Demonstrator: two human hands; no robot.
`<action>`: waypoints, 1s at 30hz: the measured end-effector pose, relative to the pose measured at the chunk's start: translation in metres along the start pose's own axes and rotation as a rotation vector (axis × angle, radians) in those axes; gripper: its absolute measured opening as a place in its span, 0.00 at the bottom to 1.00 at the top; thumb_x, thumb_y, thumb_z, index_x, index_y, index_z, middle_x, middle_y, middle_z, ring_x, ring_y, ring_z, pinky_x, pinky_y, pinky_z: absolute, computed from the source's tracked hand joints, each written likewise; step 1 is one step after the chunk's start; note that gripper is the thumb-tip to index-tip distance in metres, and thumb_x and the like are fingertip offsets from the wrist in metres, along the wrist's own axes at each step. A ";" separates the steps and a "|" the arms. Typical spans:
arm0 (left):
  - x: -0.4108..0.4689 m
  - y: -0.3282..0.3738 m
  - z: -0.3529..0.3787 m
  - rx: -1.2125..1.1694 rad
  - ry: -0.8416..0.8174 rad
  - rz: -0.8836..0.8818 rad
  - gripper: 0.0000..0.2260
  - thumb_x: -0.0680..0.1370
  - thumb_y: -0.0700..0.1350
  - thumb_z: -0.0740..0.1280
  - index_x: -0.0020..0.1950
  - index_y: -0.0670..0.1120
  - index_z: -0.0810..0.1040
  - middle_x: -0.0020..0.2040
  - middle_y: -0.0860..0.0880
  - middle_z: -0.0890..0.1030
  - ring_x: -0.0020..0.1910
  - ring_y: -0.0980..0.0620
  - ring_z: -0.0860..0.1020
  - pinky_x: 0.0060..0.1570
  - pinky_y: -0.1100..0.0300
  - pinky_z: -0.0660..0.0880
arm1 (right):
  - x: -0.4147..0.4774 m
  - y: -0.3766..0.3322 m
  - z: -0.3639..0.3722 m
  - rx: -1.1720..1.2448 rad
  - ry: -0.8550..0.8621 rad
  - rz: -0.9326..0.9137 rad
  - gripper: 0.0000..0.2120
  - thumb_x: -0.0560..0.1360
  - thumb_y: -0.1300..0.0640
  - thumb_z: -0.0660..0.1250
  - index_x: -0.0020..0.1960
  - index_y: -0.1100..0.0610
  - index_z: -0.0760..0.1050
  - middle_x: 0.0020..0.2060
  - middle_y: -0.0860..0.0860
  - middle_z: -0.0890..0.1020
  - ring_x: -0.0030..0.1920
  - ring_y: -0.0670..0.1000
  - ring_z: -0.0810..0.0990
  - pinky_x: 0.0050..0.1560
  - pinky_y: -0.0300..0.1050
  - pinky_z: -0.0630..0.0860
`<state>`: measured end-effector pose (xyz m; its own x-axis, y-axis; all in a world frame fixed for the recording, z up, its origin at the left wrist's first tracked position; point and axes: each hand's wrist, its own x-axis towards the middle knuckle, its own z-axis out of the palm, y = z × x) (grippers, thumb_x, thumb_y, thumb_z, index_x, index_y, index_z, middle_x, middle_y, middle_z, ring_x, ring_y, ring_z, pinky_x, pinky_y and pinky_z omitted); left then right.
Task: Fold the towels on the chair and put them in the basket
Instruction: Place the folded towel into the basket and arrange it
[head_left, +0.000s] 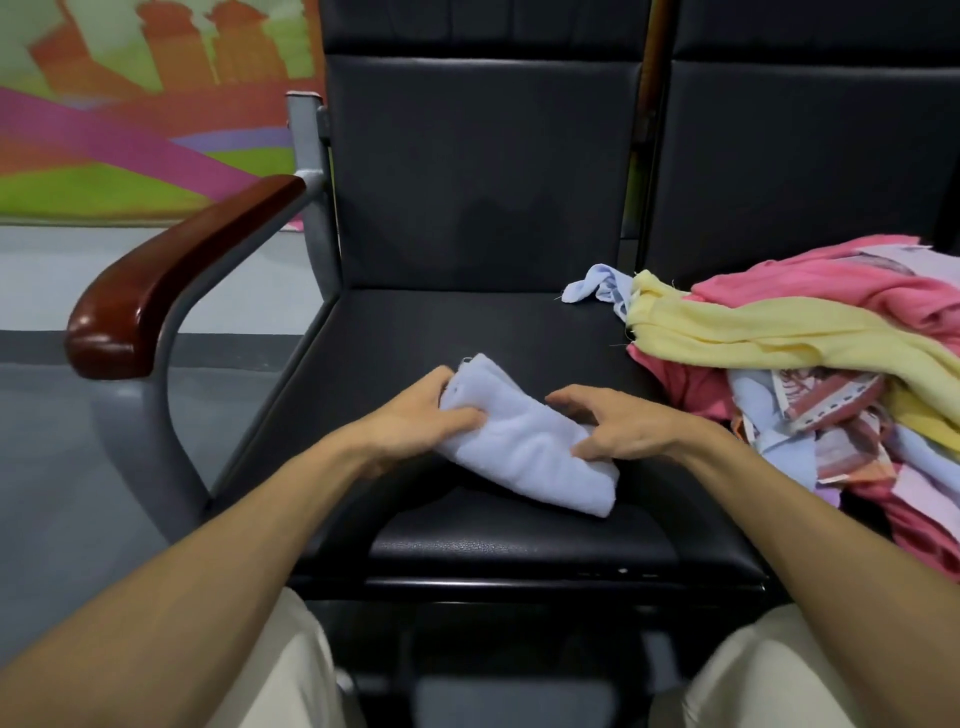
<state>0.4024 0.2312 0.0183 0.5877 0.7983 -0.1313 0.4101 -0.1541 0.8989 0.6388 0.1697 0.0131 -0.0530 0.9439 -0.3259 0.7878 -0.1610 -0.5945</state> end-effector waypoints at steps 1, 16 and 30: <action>-0.004 0.003 0.001 -0.040 -0.018 0.056 0.16 0.67 0.46 0.71 0.51 0.44 0.72 0.45 0.47 0.79 0.42 0.56 0.75 0.46 0.53 0.74 | -0.008 0.001 -0.001 0.015 -0.036 -0.019 0.37 0.67 0.64 0.70 0.74 0.55 0.62 0.68 0.49 0.72 0.67 0.48 0.72 0.65 0.42 0.71; -0.106 0.019 -0.091 -0.134 0.585 0.146 0.12 0.71 0.44 0.75 0.54 0.50 0.81 0.50 0.51 0.83 0.51 0.52 0.81 0.52 0.55 0.78 | -0.044 -0.141 0.032 -0.233 0.098 -0.365 0.12 0.73 0.47 0.72 0.42 0.55 0.75 0.35 0.48 0.76 0.35 0.45 0.72 0.37 0.40 0.69; -0.357 -0.191 -0.166 -1.127 0.968 -0.258 0.17 0.74 0.40 0.70 0.61 0.35 0.77 0.56 0.38 0.81 0.53 0.43 0.82 0.53 0.50 0.79 | -0.006 -0.311 0.295 0.057 -0.389 -0.453 0.10 0.74 0.58 0.72 0.41 0.66 0.79 0.32 0.49 0.78 0.31 0.42 0.75 0.32 0.35 0.72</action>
<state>-0.0013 0.0724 -0.0368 -0.2728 0.8670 -0.4169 -0.5714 0.2026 0.7953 0.2134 0.1292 -0.0173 -0.6054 0.7489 -0.2696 0.6006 0.2075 -0.7722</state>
